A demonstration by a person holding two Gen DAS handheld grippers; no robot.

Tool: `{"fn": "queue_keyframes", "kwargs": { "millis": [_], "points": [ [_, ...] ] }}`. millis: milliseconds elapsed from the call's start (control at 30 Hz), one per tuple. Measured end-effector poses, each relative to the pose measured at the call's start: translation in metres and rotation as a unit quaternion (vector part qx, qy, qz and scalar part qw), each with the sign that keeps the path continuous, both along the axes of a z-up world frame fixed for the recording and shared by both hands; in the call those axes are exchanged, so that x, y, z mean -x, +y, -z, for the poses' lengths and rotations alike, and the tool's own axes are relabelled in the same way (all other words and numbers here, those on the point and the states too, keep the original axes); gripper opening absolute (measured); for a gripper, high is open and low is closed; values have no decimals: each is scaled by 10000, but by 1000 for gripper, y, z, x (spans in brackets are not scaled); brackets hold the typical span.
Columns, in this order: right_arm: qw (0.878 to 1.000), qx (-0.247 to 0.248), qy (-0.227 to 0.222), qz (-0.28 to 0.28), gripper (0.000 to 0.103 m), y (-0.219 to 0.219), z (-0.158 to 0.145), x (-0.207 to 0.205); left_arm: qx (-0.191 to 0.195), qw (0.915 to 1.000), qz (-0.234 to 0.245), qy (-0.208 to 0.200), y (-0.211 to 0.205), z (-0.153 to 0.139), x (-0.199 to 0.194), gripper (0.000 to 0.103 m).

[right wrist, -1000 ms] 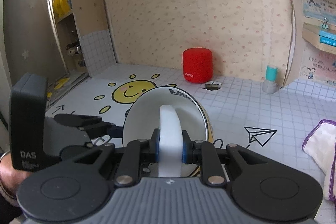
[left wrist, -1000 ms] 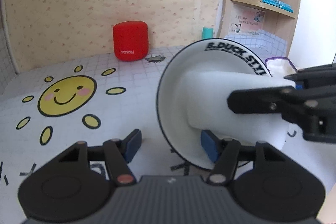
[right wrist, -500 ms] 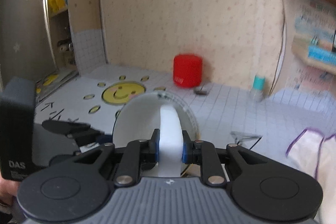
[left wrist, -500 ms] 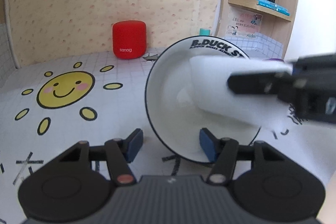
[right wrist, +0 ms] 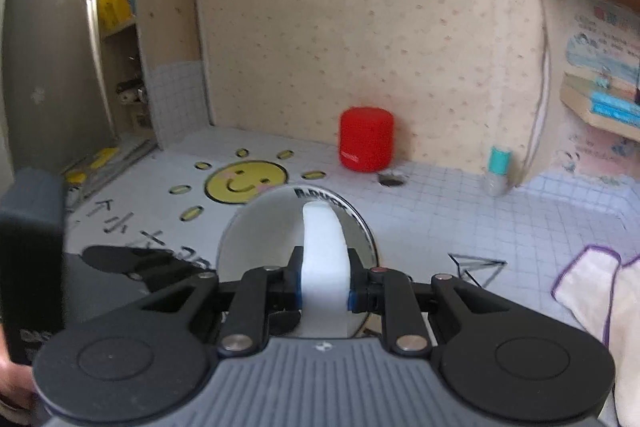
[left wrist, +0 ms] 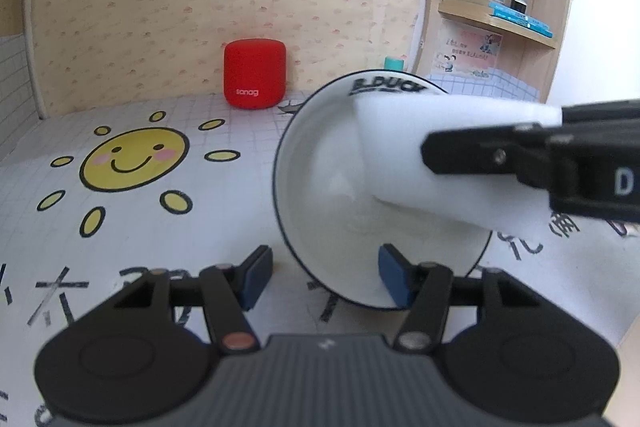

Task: Clean bowl
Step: 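Hold the yellow bowl tilted with the left gripper while the right gripper wipes the sponge across its inside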

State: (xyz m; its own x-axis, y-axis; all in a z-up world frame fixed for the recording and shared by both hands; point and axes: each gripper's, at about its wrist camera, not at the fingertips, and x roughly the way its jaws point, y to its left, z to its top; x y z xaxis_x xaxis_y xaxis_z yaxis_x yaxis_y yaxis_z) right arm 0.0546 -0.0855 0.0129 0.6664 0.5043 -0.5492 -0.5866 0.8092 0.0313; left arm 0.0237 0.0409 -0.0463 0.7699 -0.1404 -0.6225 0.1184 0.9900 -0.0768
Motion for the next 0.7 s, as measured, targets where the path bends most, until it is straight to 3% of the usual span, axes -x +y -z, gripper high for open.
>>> {"fn": "queue_keyframes", "kwargs": {
  "millis": [433,700],
  "points": [
    [9994,275,72,-181,18,9,8,5,34,9999,-115,0,16,0,-6,56],
    [9994,311,-15,-127,18,9,4,12,29,9999,-114,-89,18,2,-5,47]
  ]
}}
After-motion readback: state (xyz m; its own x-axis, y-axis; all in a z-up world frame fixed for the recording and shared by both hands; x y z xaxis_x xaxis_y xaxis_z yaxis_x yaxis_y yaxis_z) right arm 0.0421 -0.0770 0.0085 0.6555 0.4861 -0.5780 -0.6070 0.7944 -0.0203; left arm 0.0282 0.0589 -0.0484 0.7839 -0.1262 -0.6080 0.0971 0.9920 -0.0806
